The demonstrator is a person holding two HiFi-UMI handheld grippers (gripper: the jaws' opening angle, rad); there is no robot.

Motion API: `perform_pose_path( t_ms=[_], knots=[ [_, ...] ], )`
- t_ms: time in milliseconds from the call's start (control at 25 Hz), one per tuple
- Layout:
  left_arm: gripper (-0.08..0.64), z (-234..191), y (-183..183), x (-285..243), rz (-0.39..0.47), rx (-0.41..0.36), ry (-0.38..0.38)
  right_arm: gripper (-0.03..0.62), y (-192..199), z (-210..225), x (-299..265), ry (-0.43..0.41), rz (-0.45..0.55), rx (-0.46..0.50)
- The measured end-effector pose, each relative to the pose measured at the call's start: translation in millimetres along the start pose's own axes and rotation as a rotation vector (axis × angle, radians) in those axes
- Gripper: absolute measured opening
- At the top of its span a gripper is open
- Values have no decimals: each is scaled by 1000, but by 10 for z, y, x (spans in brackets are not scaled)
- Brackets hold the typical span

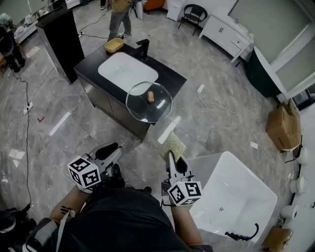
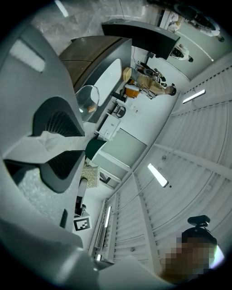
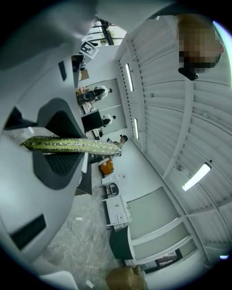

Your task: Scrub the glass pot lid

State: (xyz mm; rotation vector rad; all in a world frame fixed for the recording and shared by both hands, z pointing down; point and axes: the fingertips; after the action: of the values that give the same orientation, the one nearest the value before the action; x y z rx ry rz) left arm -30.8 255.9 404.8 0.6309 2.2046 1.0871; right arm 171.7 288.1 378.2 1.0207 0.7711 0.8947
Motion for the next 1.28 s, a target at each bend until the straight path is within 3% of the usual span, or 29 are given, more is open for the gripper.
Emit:
perform_pose_path(
  t_ms=[120,320,680,880,1040,1280],
  knots=[
    [97,-403,-206,-145,-10,17,37,69,-67,-48,-346,50,6,12],
    [97,-845,-450,-329,-43,137,110,69,-28,-131,-788,101,-16,-3],
    [97,-1053,-485,-885,-106,178,126,69,107,204,-1268,103,-95,-10],
    [97,-1142,-657,-1278,-90,188,59,69,173,697,-1668,32,-130,-73],
    [97,-1147,-952,-1665,-48,176,-20,69,-7,1232,-2063,-41,-141,-126],
    [97,-1152,-1232,-2107,12,164,-154,69,-151,1927,-2574,-134,-240,-124]
  ],
)
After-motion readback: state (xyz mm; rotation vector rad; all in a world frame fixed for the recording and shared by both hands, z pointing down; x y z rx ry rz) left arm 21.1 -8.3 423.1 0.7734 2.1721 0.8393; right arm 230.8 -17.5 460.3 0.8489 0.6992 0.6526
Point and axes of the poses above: the fingertips, and each gripper's own axes: x backward along the fingers, z to its right, y out of its underside, and after that the axes turned 11 degrees about -y, right-handed
